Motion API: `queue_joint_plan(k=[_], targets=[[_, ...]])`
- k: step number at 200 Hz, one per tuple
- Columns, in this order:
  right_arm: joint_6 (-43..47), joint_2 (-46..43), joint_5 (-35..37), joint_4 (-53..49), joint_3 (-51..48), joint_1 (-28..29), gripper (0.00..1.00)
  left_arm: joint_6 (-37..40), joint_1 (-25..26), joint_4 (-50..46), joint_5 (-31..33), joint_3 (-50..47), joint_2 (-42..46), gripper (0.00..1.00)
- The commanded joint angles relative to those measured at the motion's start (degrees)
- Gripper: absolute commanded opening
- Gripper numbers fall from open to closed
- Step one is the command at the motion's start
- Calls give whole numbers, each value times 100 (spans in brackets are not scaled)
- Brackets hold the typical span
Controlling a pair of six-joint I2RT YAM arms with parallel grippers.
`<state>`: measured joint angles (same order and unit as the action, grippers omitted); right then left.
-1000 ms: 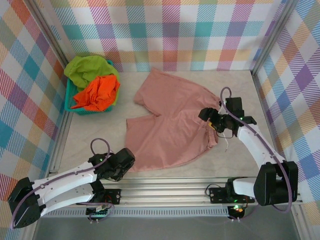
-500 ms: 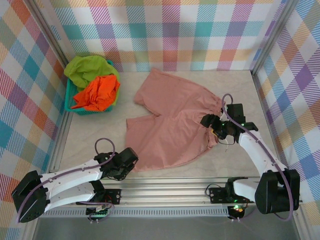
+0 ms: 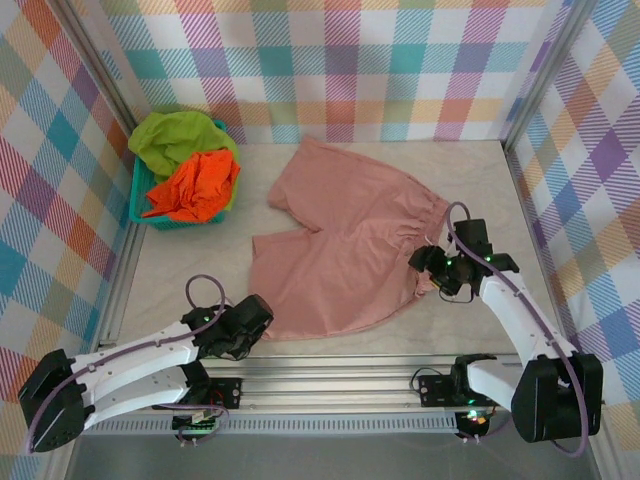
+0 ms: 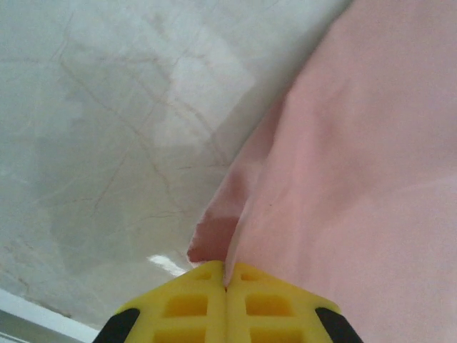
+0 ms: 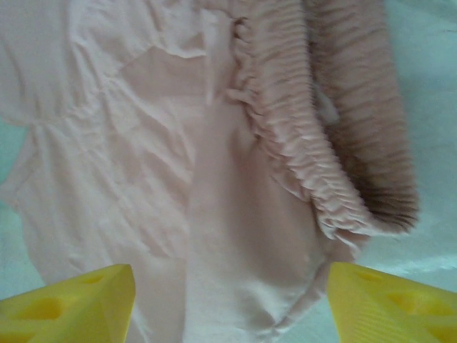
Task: Fold and stack the shorts
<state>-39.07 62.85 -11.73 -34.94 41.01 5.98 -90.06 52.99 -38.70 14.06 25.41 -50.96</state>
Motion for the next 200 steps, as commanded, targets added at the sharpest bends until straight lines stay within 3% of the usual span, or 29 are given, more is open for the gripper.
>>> queue_joint_plan(k=[1,107,148,185,200], targets=[[-276,27,303,-300,-353,-76,63,265,-70,-271,407,258,174,0],[-200,1233,446,872,-405,-327,54,427,-96,-191,491,290,125,0],[-206,1590,554,1060,-293,-329,36,437,-104,-165,583,245,148,0],[-178,1661,654,854,-68,-338,1,630,-237,-282,772,401,275,0],[-75,1448,587,576,84,-342,0,900,-379,-512,935,661,418,0]])
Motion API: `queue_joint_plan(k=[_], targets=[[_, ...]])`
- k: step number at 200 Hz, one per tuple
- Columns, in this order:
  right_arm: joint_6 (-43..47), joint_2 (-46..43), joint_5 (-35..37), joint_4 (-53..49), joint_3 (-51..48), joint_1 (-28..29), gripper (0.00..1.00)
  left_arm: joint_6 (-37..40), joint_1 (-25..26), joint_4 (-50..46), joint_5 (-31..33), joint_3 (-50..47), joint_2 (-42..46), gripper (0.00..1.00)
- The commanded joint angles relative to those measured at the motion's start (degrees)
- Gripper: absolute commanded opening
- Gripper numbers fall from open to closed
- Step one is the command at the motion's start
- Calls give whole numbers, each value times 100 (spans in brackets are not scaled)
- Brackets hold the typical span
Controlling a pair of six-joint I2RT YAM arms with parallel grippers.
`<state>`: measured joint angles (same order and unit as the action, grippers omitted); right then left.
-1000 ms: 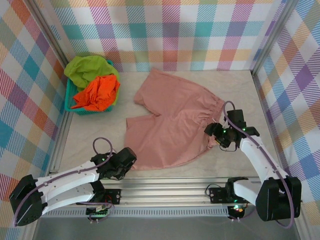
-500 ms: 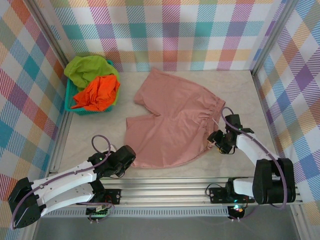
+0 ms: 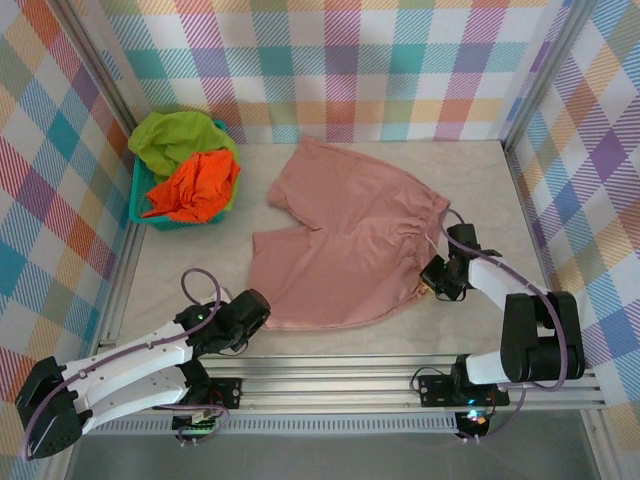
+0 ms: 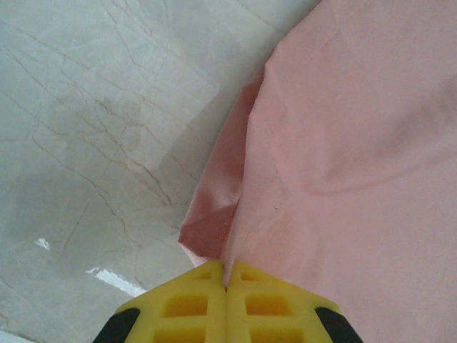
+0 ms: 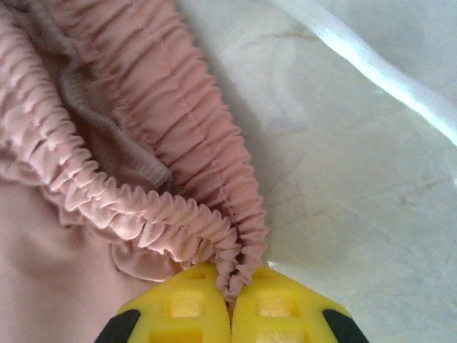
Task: Fold and stack the shorts
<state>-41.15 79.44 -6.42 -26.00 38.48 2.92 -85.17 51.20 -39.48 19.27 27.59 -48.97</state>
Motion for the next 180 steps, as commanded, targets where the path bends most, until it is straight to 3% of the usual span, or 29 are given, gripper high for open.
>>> queue_joint_plan(k=[1,76,134,180], targets=[[142,-232,50,-336,346,-37,0,429,-212,-453,426,463,229,0],[731,-1978,-119,-1992,1339,-35,0,2039,-778,-1671,1425,2810,493,0],[715,-2354,-256,-2818,1856,-33,0,3633,-782,-1954,1800,5428,-470,0],[690,-2370,149,-2918,1811,-37,0,4459,-778,-1548,1850,6510,-1609,0]])
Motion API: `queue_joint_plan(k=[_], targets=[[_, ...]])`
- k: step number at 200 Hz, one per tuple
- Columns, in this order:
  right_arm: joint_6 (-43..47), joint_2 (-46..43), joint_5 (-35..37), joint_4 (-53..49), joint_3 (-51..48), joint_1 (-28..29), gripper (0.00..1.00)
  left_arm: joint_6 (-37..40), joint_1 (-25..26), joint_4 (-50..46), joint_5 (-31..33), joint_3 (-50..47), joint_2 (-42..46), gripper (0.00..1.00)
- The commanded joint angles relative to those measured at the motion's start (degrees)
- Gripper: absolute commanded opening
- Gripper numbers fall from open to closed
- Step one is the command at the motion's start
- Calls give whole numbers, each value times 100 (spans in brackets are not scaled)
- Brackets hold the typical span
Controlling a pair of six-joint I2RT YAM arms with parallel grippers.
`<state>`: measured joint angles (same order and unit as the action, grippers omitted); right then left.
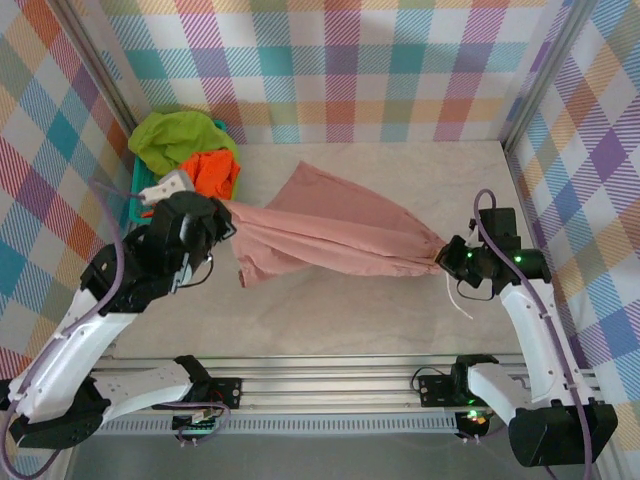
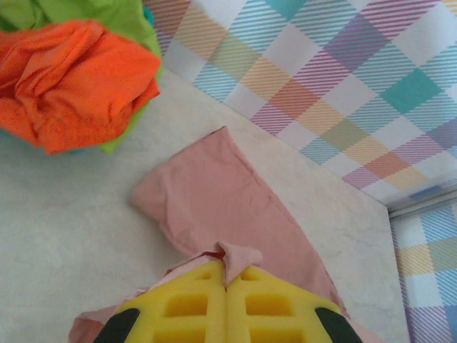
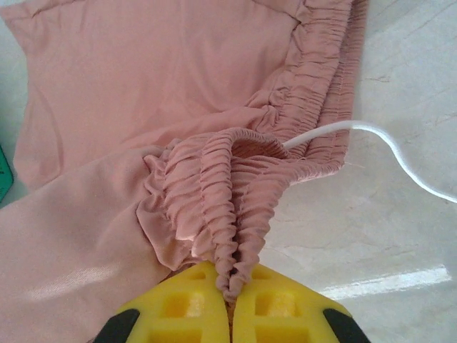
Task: Fold and stack the shorts
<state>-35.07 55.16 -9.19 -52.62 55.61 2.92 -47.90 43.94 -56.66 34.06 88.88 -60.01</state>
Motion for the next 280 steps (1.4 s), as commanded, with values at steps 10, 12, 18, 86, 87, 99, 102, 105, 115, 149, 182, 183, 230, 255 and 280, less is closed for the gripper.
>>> queue_joint_plan(k=[10,12,18,86,87,99,102,105,115,149,182,183,230,255,280], targets=[[77,125,497,-201,116,-41,0,861,-61,287,452,542,-790,0],[72,144,515,-191,123,-42,0,879,-66,305,469,571,-847,0],[62,212,537,-143,148,-50,0,948,-75,366,503,675,-1028,0],[-57,1342,233,551,431,-323,0,886,-1101,1115,-367,1050,-2694,0],[-63,1354,220,555,432,-329,0,882,-1108,1119,-370,1060,-2715,0],[-103,1525,103,691,455,-417,0,867,-1238,1206,-505,1158,-3010,0],[-119,1565,71,718,458,-445,0,871,-1265,1233,-532,1180,-3073,0],[-131,1606,45,741,467,-461,0,868,-1302,1248,-554,1208,-3152,0],[-155,1738,-63,858,475,-526,0,870,-1406,1288,-629,1316,-3396,0],[-252,2180,-324,1058,720,-677,0,860,-1757,1528,-960,1719,-4139,0],[-364,2562,-518,1192,1043,-807,0,879,-1932,1556,-1323,2555,-4937,0],[-371,2579,-533,1201,1050,-809,0,879,-1937,1550,-1332,2586,-4966,0],[-719,3329,-909,1583,1423,-1209,0,873,-2095,1551,-1566,3956,-6151,0],[-1036,4043,-1064,1906,1764,-1469,13,833,-2213,1618,-1749,4848,-7090,0],[-1353,4789,-1465,2161,2346,-1709,34,753,-2335,1785,-1998,5812,-8068,13]])
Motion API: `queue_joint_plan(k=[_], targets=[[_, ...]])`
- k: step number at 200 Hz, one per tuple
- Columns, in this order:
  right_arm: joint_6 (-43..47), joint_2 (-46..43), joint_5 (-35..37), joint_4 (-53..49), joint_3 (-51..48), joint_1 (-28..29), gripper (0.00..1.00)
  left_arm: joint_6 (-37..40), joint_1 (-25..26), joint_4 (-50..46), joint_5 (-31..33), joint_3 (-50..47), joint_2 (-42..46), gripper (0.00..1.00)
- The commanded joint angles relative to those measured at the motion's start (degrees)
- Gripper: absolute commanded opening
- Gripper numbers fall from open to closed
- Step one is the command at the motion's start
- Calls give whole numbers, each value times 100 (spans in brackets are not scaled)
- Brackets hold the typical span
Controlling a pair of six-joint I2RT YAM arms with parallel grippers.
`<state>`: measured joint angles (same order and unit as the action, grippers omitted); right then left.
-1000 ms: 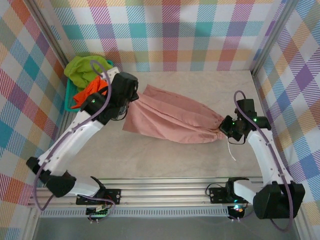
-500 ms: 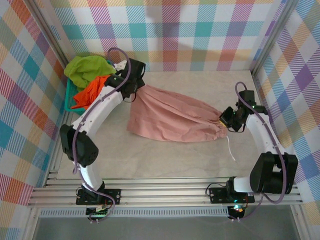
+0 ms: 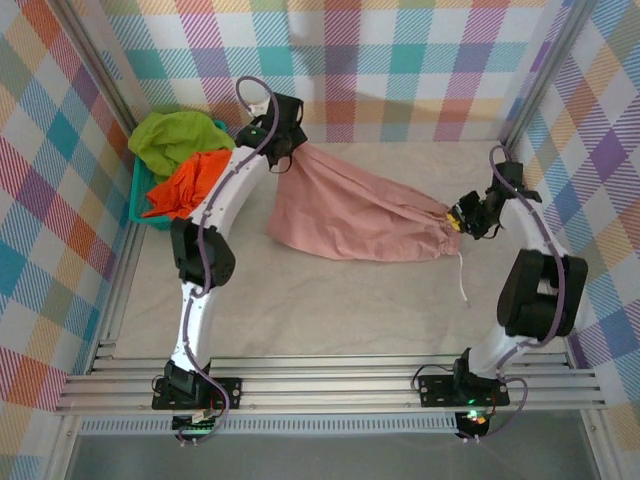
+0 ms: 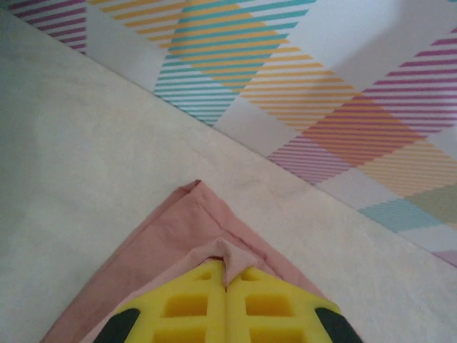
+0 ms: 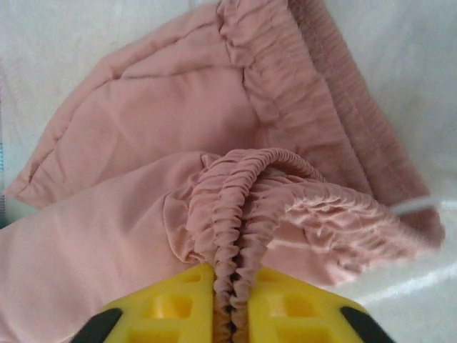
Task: Fold and stack the shorts
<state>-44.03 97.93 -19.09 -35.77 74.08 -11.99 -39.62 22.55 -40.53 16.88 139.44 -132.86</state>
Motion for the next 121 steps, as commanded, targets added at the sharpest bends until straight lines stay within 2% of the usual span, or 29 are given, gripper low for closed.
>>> queue_joint_plan(k=[1,4,17,24,42,51,72,82,99,121], targets=[[-479,536,-496,501,509,-231,36,-78,-201,175,-285,807,-819,14],[-538,588,-554,566,562,-245,41,-100,-225,185,-339,944,-928,19],[-750,660,-855,830,731,-328,63,-154,-345,183,-587,1465,-1235,55],[-773,577,-868,922,771,-317,73,-171,-394,144,-752,1640,-1254,71],[-714,97,-791,1180,527,-242,87,11,-381,21,-1013,1582,-835,90],[-651,-177,-828,1304,346,-169,90,92,-337,-77,-1160,1374,-519,99],[-333,-544,-824,1375,139,215,100,178,-146,344,-1617,-31,431,100],[-173,-493,-869,1402,158,414,99,76,-41,836,-1802,-937,872,100],[-22,22,-1242,1314,435,608,99,-243,103,1559,-1969,-2260,1359,100],[-19,841,-1752,1360,861,603,99,-441,286,2147,-1940,-3349,1567,100]])
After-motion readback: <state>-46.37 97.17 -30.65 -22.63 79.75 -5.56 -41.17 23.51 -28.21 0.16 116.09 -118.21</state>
